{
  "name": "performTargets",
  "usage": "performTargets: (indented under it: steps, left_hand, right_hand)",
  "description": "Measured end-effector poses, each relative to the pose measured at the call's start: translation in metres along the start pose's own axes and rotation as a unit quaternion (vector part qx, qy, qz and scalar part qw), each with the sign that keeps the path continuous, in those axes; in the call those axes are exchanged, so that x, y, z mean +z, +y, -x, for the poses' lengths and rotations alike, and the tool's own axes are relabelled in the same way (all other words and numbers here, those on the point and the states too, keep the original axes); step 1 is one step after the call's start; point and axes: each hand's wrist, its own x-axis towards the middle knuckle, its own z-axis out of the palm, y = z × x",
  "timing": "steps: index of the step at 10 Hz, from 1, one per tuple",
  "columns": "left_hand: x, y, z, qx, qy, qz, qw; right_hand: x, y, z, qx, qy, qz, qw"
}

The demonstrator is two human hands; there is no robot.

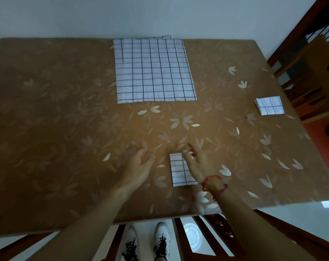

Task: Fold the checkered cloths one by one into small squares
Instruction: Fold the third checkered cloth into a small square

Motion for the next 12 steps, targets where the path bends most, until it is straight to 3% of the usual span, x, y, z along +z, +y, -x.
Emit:
performTargets:
  steps: [1,3,4,8,9,10,11,12]
  left_hand:
    - [-0.029,-0.003,-0.005,0.099,0.026,-0.159,0.982]
    - [-0.083,-0.005,-0.005,0.145,0.077,-0.352,0.921]
    - [-0.103,-0.002,-0.007,0.146,0.085,-0.377,0.911]
    - [-0.125,0.012,-0.066,0.166,0.063,-0.386,0.905]
    - [-0.120,0.015,-0.103,0.165,0.061,-0.396,0.901]
    - [-0.114,0.015,-0.143,0.165,0.059,-0.407,0.896]
    - [-0.106,0.011,-0.183,0.178,0.058,-0.443,0.877]
    - [-0.094,0.008,-0.217,0.181,0.069,-0.456,0.869]
  right_hand:
    - [0.006,-0.018,-0.004,-0.020,-0.005,0.072,0.997]
    - [0.020,-0.052,-0.017,-0.108,0.011,0.268,0.957]
    - [0.028,-0.068,-0.024,-0.128,0.026,0.330,0.935]
    - [0.037,-0.099,-0.074,-0.118,0.028,0.350,0.929]
    - [0.036,-0.100,-0.102,-0.087,0.026,0.359,0.929]
    - [0.023,-0.082,-0.132,0.038,-0.052,0.371,0.926]
    - [0.022,-0.069,-0.162,0.107,-0.127,0.290,0.942]
    - [0.023,-0.088,-0.198,0.083,-0.073,0.303,0.947]
